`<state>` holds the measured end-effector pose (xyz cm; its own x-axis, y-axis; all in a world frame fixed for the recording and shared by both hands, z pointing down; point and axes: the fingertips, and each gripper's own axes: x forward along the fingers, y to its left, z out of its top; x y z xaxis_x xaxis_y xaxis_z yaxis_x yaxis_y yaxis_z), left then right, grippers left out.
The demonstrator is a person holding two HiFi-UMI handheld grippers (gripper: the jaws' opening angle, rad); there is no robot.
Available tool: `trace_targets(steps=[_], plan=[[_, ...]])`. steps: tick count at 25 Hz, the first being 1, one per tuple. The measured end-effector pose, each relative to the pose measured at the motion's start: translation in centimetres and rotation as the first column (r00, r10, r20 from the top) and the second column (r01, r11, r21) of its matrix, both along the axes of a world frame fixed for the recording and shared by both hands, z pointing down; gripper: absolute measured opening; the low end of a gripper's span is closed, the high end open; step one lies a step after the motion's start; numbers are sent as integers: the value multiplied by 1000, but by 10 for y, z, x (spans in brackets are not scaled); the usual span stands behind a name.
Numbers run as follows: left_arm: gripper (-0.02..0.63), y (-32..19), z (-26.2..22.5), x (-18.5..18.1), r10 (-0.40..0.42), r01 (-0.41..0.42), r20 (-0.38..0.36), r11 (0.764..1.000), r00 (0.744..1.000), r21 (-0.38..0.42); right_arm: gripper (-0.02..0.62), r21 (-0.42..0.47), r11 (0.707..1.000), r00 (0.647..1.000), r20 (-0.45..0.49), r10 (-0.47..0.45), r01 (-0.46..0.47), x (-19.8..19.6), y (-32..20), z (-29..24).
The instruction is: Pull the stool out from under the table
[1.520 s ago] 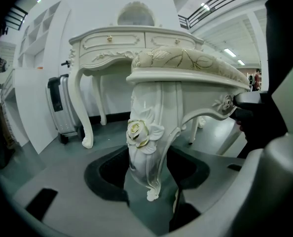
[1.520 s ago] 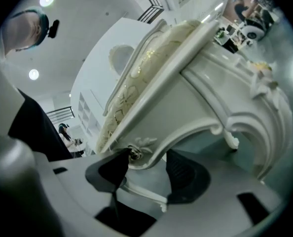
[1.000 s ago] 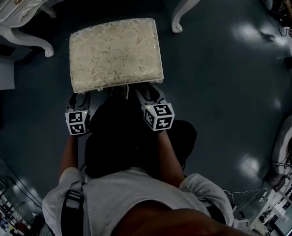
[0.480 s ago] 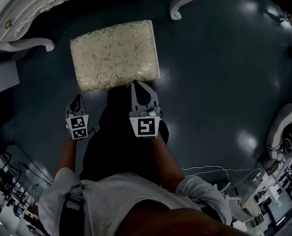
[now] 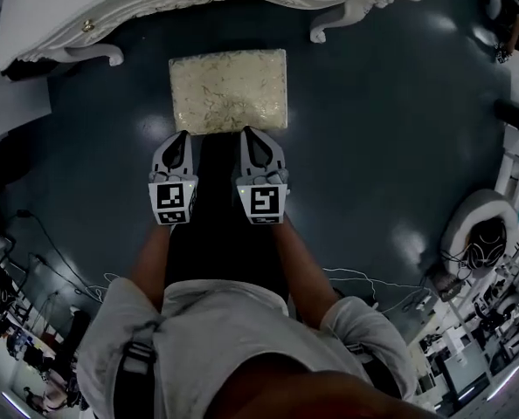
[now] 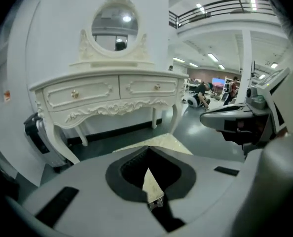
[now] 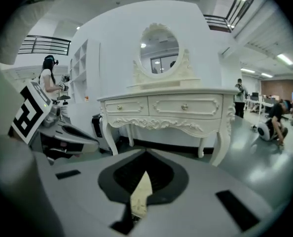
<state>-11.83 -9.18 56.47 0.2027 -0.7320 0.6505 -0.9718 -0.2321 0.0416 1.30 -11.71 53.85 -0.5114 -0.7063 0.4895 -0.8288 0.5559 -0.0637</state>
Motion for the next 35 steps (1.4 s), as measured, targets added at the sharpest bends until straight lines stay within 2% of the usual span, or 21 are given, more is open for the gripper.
trace_targets(steps=[2, 5, 12, 15, 18, 24, 32, 35], plan=[[6, -4, -38, 11, 23, -24, 19, 999, 1000, 28, 14, 10, 1000, 1000, -12, -18, 18, -1, 0, -36], [6, -13, -91, 28, 52, -52, -4, 996, 999, 77, 14, 36, 999, 1000, -24, -5, 6, 4, -7, -87], [6, -5, -196, 50, 42, -32, -63, 988, 997, 152, 14, 122, 992, 999, -43, 17, -12, 20, -5, -200], [6, 8, -238, 76, 76, -57, -88, 977, 993, 205, 14, 160, 986, 998, -25, 51, -46, 38, 8, -244], [6, 20, -278, 84, 83, -55, -100, 966, 992, 253, 14, 201, 977, 997, 2, 74, -72, 42, 21, -287], [6, 59, -334, 112, 100, -57, -128, 952, 987, 299, 14, 307, 943, 991, 16, 129, -128, 69, 62, -356], [6, 107, -410, 143, 132, -75, -119, 915, 984, 396, 14, 402, 901, 986, 36, 164, -164, 101, 121, -426], [6, 125, -420, 152, 122, -62, -131, 919, 984, 390, 14, 415, 893, 984, 35, 174, -173, 111, 141, -440]])
